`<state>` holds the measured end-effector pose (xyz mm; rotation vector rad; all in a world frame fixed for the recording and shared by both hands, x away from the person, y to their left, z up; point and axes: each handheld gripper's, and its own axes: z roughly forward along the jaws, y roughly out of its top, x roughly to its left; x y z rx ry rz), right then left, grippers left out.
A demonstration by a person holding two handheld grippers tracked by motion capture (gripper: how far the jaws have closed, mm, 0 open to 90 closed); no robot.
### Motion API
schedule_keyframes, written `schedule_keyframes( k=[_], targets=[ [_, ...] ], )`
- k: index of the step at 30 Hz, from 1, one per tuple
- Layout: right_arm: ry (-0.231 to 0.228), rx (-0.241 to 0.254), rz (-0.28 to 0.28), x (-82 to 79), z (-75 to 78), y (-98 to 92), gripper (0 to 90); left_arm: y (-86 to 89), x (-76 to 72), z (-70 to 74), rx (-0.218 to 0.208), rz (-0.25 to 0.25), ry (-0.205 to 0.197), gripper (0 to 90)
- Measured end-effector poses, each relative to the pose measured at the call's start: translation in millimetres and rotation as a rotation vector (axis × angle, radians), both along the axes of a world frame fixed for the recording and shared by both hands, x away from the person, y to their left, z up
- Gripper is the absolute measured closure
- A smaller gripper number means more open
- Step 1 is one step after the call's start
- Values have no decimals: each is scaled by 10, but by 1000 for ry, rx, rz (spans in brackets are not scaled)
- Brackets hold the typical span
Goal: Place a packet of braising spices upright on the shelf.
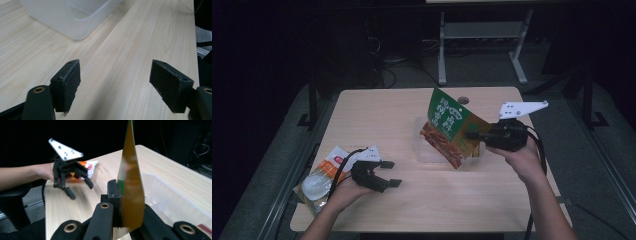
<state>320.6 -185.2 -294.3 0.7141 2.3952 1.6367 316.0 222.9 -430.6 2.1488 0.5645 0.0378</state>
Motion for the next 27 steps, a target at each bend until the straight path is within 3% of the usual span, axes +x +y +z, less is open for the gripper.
schedule_keyframes(
  k=[7,14,27],
  targets=[
    [-2,-31,-70,152,85,-45,900,3,28,-35,-3,2,3,222],
    [4,-36,-112,289,60,-100,900,15,43,-51,-4,6,-1,206],
    [-1,-62,-178,322,14,-229,900,-14,72,-106,13,-2,9,179]
  ],
)
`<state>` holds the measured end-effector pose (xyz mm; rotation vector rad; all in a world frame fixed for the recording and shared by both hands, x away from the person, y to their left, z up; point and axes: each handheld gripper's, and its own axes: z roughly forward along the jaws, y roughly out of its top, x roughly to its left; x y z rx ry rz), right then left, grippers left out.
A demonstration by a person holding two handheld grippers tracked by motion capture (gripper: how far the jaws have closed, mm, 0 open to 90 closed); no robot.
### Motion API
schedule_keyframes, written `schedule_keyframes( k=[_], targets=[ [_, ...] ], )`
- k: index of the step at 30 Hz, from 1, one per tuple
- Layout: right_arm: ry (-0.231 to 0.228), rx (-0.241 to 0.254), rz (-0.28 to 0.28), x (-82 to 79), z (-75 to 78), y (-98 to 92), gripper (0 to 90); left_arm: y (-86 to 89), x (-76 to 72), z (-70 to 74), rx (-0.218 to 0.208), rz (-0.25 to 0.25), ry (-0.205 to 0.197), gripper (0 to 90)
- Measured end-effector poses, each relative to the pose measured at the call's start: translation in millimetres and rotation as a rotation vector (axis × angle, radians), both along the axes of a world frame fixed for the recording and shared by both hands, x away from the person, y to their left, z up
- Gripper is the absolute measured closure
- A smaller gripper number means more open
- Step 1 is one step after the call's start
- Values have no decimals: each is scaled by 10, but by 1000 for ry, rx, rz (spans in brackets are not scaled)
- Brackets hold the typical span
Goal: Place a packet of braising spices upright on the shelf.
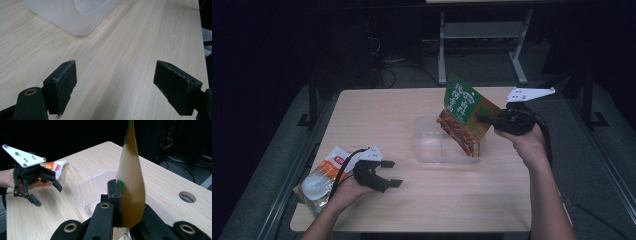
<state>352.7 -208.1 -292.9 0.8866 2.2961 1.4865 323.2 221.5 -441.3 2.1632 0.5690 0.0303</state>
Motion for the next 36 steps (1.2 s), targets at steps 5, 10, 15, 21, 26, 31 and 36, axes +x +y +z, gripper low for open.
schedule_keyframes(
  k=[5,10,15,21,26,31,36],
  targets=[
    [13,-16,-34,30,-56,-4,900,-5,-5,-8,10,-4,3,176],
    [27,-29,-49,63,-111,3,900,-13,-7,-18,15,-6,8,176],
    [34,-34,-56,90,-160,12,900,-16,-8,-21,19,-8,8,175],
    [48,-38,-58,123,-218,11,900,-39,-10,-44,38,-17,9,154],
    [62,-44,-55,143,-272,37,900,-60,-12,-59,67,-21,2,137],
    [80,-54,-55,180,-347,69,899,-73,-17,-61,72,-22,4,138],
    [95,-58,-51,218,-423,89,897,-83,-22,-68,76,-21,10,139]
  ],
)
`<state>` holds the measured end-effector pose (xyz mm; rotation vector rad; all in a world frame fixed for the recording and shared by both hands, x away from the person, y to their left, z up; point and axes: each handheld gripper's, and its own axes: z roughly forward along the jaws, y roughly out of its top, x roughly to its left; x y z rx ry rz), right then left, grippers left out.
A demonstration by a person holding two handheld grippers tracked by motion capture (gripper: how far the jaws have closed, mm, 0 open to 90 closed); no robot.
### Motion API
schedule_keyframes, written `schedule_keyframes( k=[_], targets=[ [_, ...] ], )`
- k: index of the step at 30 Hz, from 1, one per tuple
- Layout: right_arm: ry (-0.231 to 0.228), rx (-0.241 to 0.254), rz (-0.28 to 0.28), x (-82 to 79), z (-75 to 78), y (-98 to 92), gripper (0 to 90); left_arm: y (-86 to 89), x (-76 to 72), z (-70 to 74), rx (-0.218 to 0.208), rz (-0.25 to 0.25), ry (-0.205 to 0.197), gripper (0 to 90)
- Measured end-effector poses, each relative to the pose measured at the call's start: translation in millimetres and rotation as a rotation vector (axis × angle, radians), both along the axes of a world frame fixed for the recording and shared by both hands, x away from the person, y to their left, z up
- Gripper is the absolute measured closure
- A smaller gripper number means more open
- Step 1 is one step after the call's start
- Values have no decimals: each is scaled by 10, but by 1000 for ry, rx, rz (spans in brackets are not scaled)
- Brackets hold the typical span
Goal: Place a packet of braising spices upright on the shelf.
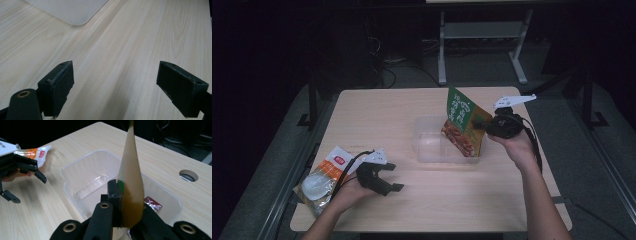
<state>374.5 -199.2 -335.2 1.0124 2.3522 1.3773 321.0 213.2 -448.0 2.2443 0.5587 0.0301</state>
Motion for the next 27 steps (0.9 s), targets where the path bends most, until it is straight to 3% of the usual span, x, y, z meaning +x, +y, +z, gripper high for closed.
schedule_keyframes(
  k=[8,12,14,17,27],
  targets=[
    [-8,-12,-11,-15,3,-12,865,-17,-3,-2,7,-6,-3,139],
    [-10,1,-10,-42,21,-17,734,-21,-4,3,0,-6,8,139],
    [-26,-3,-28,-75,35,-25,588,-24,-3,3,-1,-6,15,139],
    [-13,-1,-38,-103,38,-59,489,-29,-13,8,-1,-8,15,139],
    [-15,-22,-17,-325,-23,-154,326,-21,-60,78,6,0,7,138]
  ],
)
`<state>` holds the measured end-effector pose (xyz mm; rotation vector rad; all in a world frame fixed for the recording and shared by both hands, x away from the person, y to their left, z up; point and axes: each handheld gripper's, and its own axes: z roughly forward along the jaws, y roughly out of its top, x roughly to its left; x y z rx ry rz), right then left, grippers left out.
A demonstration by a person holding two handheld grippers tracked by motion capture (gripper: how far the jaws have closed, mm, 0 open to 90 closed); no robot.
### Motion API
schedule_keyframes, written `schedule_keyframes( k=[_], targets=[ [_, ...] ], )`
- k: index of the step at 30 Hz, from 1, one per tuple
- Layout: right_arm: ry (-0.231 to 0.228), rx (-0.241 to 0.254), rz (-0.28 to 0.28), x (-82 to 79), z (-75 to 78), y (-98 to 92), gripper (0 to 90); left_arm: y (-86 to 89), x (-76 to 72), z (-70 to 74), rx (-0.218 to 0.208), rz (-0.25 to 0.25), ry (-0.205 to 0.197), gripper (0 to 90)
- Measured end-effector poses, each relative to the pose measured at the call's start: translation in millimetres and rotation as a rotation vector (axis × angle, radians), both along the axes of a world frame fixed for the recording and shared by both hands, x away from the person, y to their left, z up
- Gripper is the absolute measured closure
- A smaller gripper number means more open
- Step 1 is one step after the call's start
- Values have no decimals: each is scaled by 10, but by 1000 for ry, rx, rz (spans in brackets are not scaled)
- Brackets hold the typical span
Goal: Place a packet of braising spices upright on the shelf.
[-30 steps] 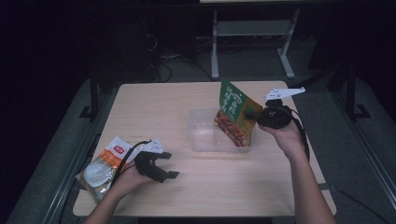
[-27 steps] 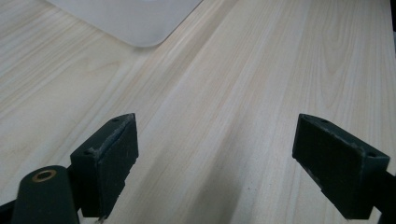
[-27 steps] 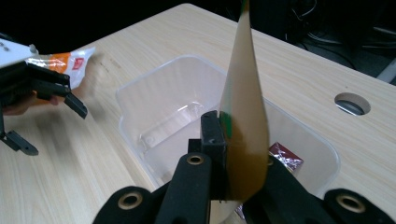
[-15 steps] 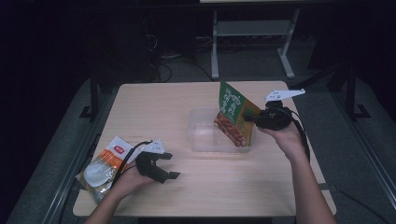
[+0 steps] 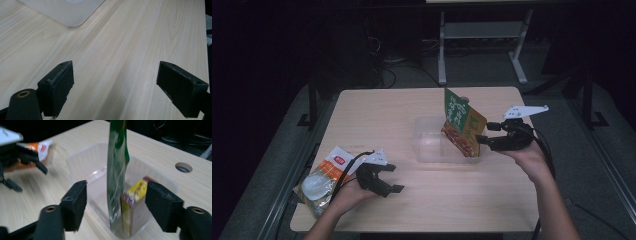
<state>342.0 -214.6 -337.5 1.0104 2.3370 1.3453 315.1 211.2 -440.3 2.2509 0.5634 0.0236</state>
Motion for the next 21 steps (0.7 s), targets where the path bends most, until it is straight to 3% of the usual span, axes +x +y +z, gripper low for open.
schedule_keyframes(
  k=[11,21],
  targets=[
    [11,-34,15,-318,-272,-41,310,55,-148,-16,14,7,14,137],
    [49,-61,62,-570,-595,88,294,168,-232,27,28,37,7,139]
  ],
)
